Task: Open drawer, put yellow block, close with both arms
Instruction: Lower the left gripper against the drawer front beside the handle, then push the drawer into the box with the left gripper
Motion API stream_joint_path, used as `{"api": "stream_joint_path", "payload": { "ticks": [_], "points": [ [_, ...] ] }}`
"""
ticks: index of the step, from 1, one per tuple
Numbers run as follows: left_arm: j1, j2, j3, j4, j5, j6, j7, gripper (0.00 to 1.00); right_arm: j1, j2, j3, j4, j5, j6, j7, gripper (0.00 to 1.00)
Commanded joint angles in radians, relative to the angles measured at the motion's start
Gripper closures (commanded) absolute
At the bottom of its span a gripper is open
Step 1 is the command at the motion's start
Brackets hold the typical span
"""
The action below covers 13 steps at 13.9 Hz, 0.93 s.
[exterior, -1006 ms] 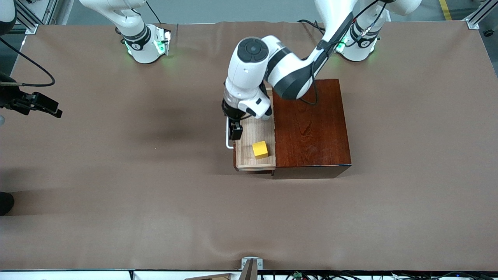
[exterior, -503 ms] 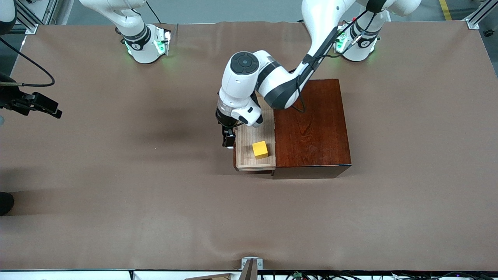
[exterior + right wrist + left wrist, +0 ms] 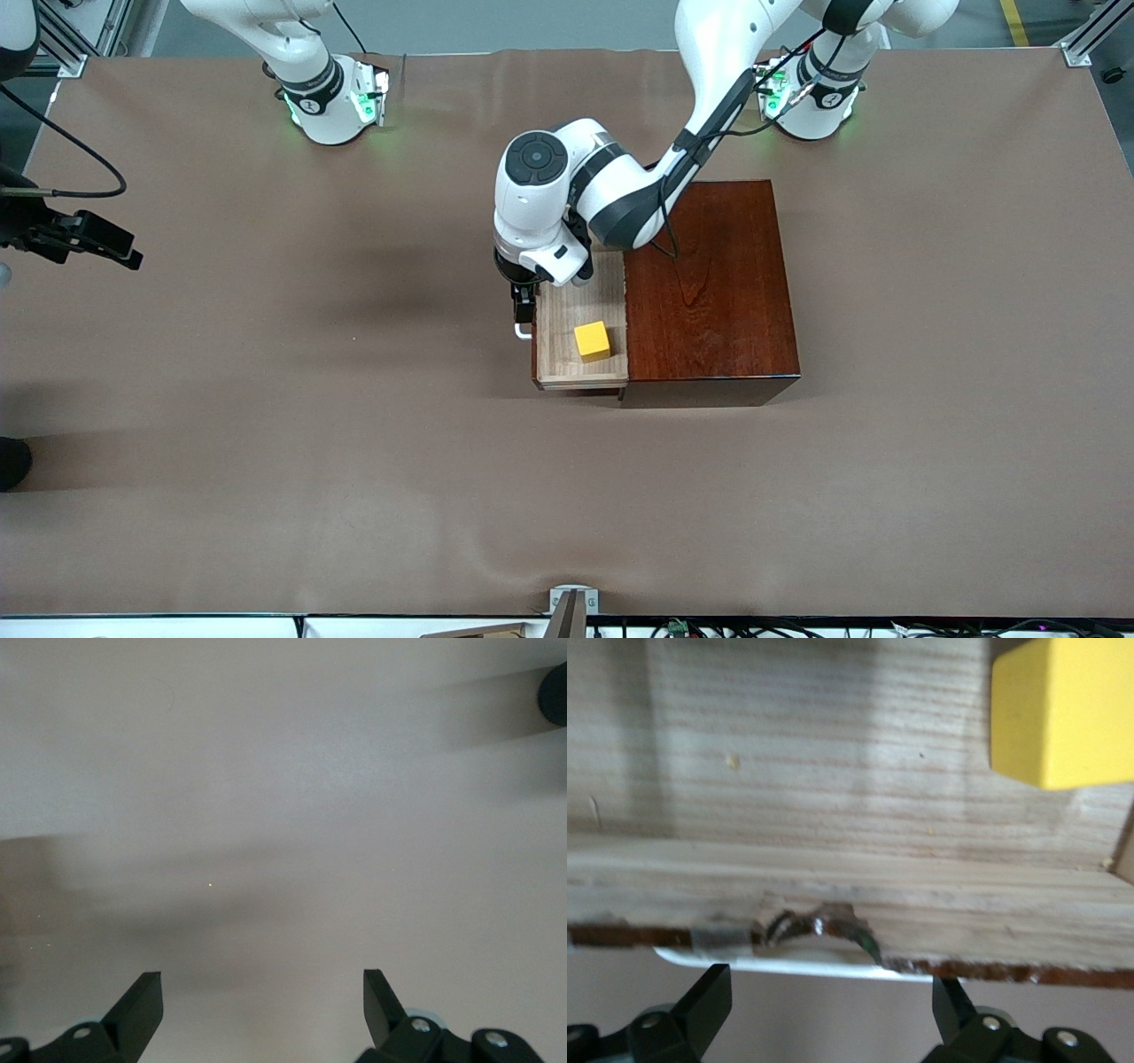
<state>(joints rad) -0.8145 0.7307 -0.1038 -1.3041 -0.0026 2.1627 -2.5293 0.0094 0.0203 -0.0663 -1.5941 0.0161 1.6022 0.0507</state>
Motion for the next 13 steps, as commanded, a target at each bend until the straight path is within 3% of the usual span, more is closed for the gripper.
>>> {"api": "stream_joint_path", "payload": {
  "ticks": [1,10,13],
  "points": [
    [0.0,0.015,-0.004,0.034,0.029,-0.064,0.056,0.0,0.003,-0.003,0.002,0.005,-0.004,-0.005,-0.003,0.0],
    [0.003,0.004,0.009,0.034,0.135,-0.323,0.055,0.0,0.004,-0.008,0.0,-0.003,-0.005,-0.021,0.009,0.0],
    [0.008,0.004,0.058,0.032,0.135,-0.382,0.049,0.0,0.006,-0.008,0.0,-0.004,-0.005,-0.022,0.012,0.0]
  ]
}}
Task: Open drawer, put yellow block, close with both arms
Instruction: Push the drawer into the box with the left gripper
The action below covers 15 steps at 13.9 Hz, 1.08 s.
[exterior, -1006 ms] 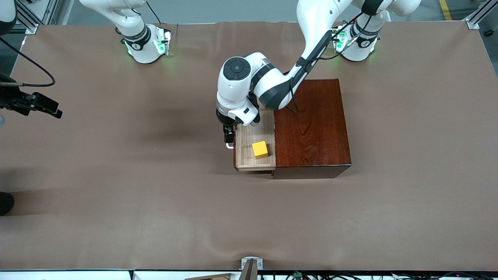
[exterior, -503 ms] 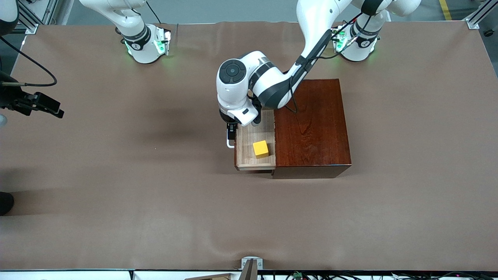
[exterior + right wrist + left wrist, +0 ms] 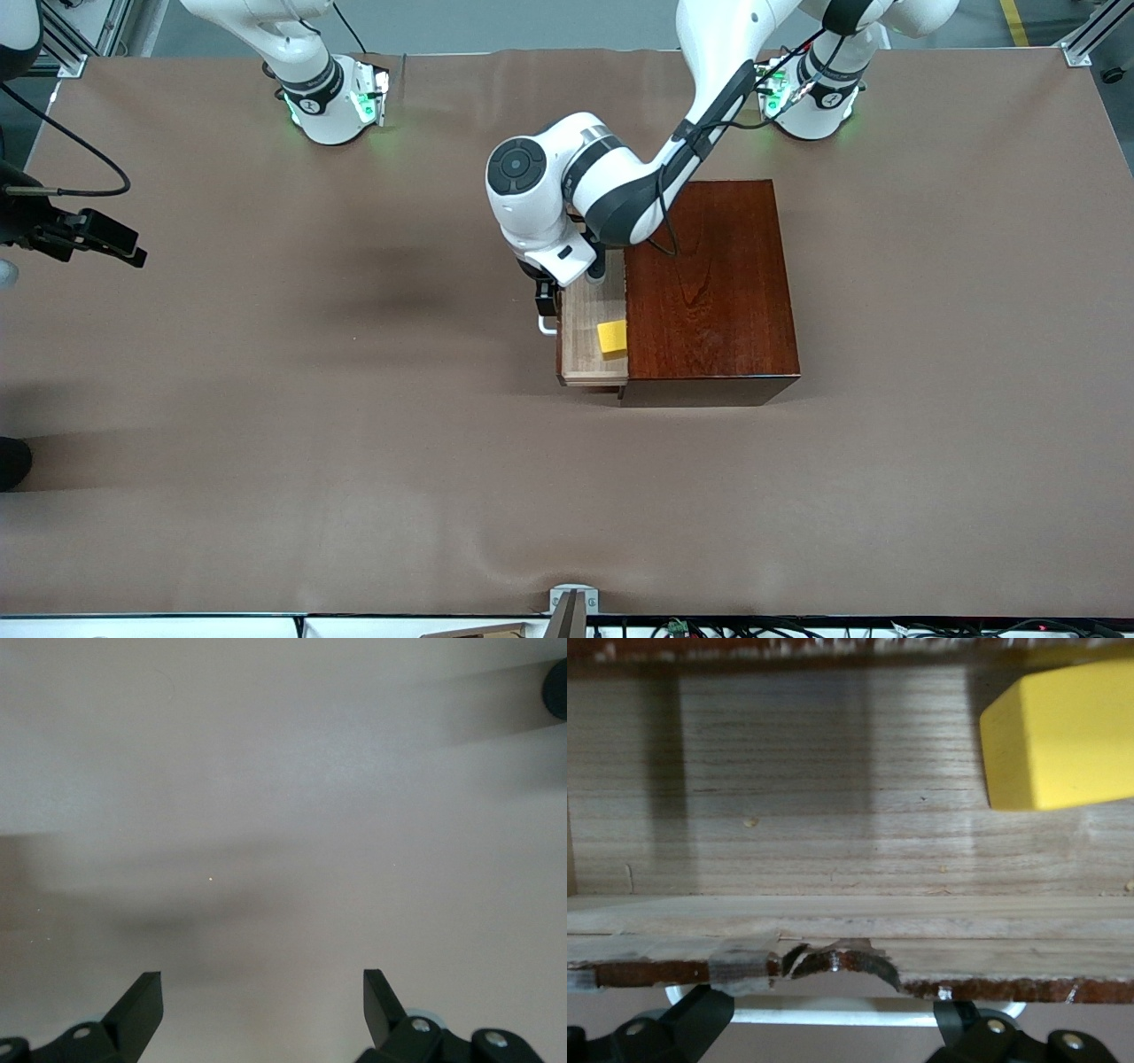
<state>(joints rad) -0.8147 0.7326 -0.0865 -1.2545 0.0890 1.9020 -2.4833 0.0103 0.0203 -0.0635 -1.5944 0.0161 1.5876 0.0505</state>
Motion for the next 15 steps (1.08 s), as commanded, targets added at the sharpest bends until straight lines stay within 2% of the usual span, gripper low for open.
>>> {"api": "stream_joint_path", "payload": {
  "ticks": [1,3,8,13,15],
  "points": [
    [0.002,0.004,0.062,-0.017,0.043,-0.145,0.001,0.0,0.005,-0.01,-0.002,-0.004,-0.005,-0.008,0.012,0.0],
    [0.002,0.002,0.092,-0.017,0.078,-0.193,0.001,0.0,0.007,-0.01,-0.001,-0.006,-0.005,-0.011,0.012,0.0],
    [0.011,0.002,0.103,-0.017,0.195,-0.278,-0.026,0.0,0.004,-0.01,-0.001,-0.006,-0.005,-0.023,0.011,0.0],
    [0.006,0.002,0.103,-0.006,0.216,-0.29,-0.025,0.0,0.004,-0.01,-0.001,-0.006,-0.005,-0.023,0.011,0.0],
    [0.0,-0.042,0.1,-0.003,0.218,-0.285,0.009,0.0,0.002,-0.01,-0.001,-0.006,-0.005,-0.023,0.009,0.0]
  ]
}}
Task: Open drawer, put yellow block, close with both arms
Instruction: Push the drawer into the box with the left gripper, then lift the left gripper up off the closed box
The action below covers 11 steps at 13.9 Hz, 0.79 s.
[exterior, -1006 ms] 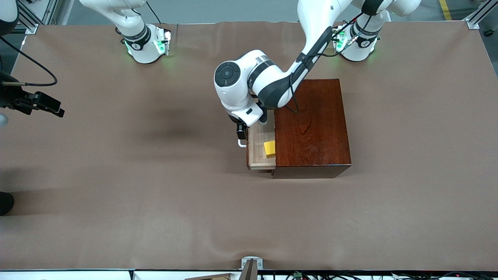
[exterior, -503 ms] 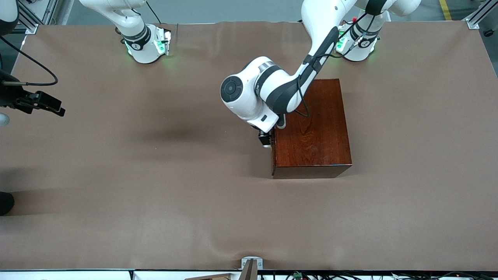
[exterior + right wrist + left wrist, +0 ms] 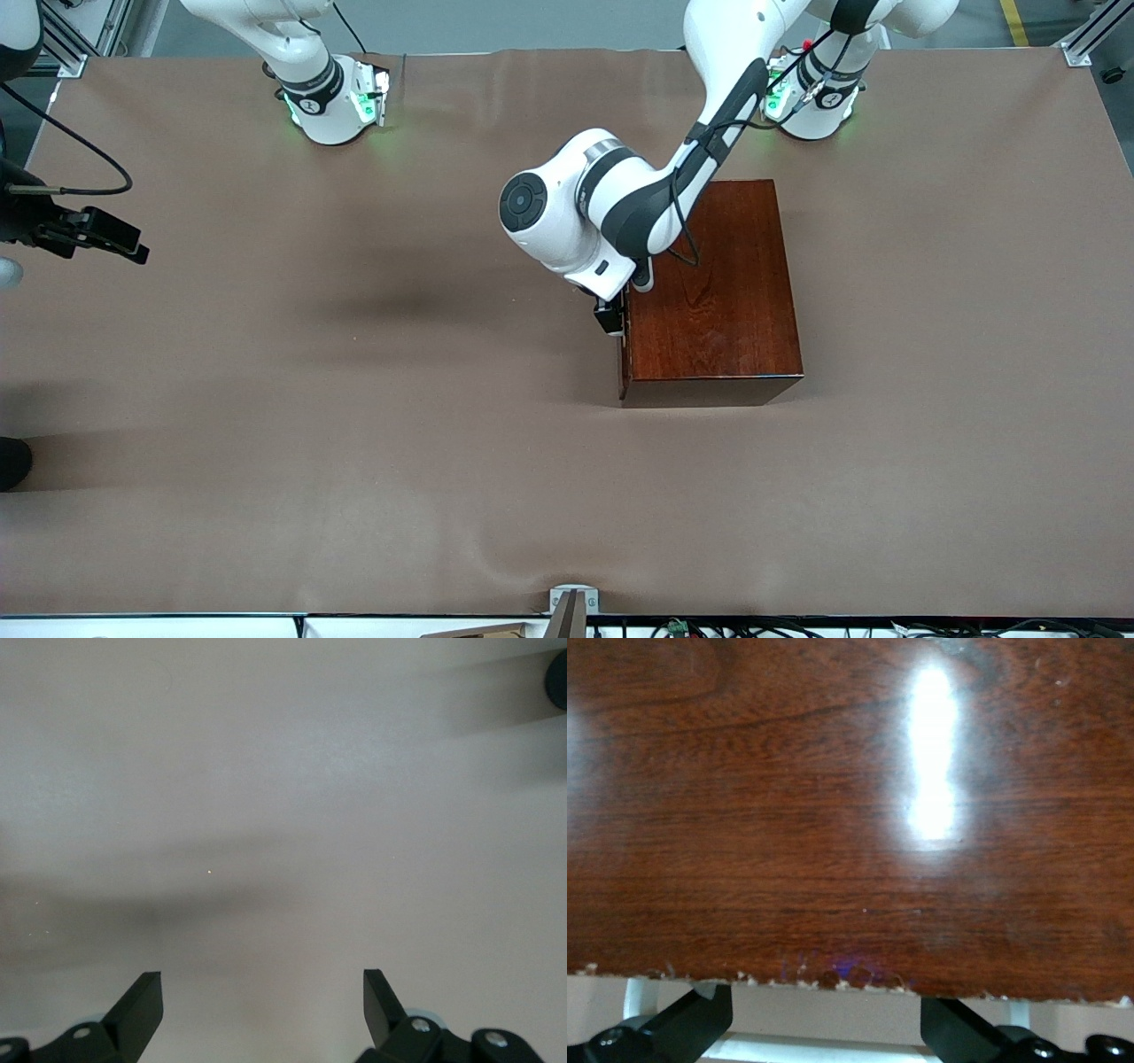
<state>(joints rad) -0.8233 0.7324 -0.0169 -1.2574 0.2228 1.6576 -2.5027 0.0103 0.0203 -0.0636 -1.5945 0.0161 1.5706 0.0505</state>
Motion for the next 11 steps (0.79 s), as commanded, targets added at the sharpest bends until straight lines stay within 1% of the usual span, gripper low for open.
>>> {"api": "stream_joint_path", "payload": {
  "ticks": [1,4,6,9,11],
  "points": [
    [0.012,-0.071,0.029,0.0,0.084,-0.041,0.074,0.0,0.0,-0.01,-0.002,-0.005,-0.005,-0.007,0.009,0.0],
    [0.053,-0.16,0.047,0.004,0.082,-0.041,0.212,0.0,0.0,-0.01,-0.002,-0.007,-0.005,-0.01,0.009,0.0],
    [0.105,-0.211,0.058,0.003,0.081,-0.041,0.298,0.0,0.0,-0.01,-0.002,-0.007,-0.005,-0.012,0.009,0.0],
    [0.191,-0.257,0.057,0.003,0.079,-0.038,0.386,0.0,-0.001,-0.01,-0.002,-0.009,-0.005,-0.012,0.009,0.0],
    [0.202,-0.258,0.057,0.003,0.078,-0.038,0.39,0.0,-0.001,-0.01,-0.002,-0.007,-0.005,-0.012,0.009,0.0]
  ]
}}
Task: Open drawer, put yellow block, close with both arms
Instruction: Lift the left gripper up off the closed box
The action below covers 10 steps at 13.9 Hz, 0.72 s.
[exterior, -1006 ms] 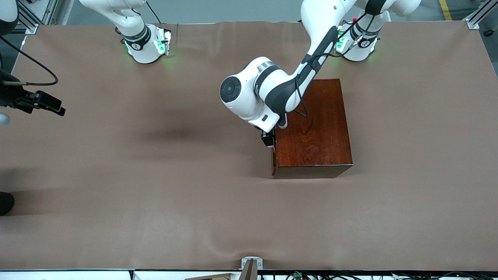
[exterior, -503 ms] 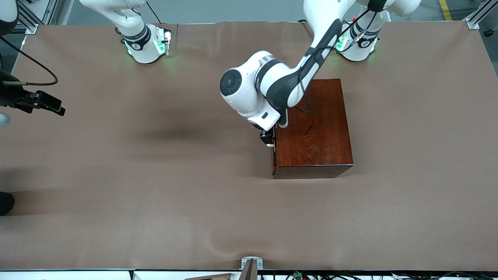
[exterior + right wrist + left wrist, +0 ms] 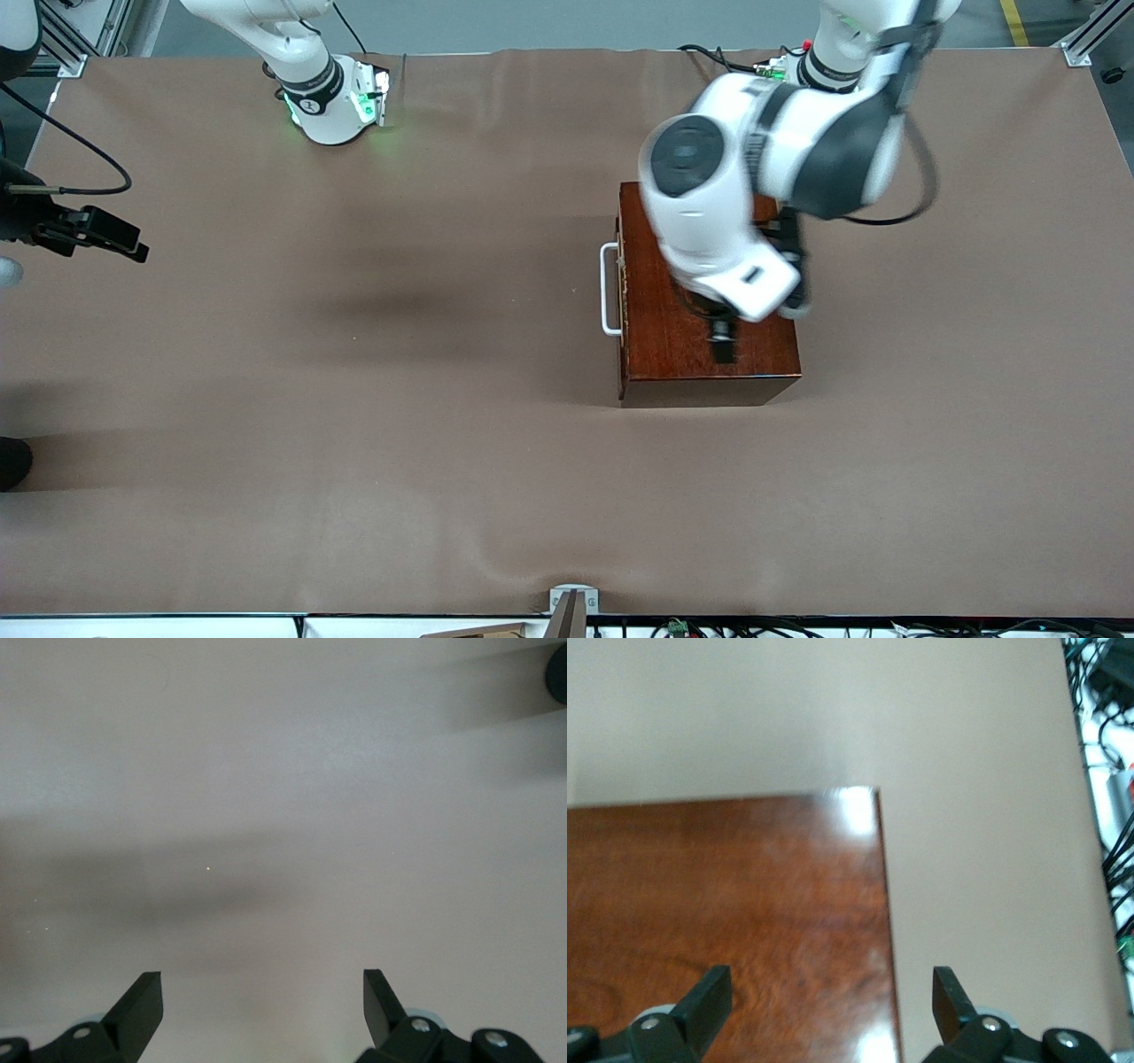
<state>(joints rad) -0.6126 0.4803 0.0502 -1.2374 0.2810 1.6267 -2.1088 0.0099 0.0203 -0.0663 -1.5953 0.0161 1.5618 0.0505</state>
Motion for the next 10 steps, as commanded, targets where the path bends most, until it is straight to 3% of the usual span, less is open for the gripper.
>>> {"api": "stream_joint_path", "payload": {
  "ticks": [1,5,10],
  "points": [
    [-0.01,-0.006,-0.012,-0.019,0.018,-0.007,-0.004,0.0,-0.001,-0.01,0.0,-0.008,-0.004,-0.005,0.009,0.0],
    [-0.006,-0.015,-0.01,-0.017,0.018,-0.005,0.03,0.0,-0.002,-0.01,0.0,-0.008,-0.004,-0.008,0.011,0.0],
    [0.106,-0.058,-0.013,-0.019,-0.009,0.01,0.166,0.0,-0.001,-0.01,0.0,-0.008,-0.005,-0.008,0.011,0.0]
  ]
}}
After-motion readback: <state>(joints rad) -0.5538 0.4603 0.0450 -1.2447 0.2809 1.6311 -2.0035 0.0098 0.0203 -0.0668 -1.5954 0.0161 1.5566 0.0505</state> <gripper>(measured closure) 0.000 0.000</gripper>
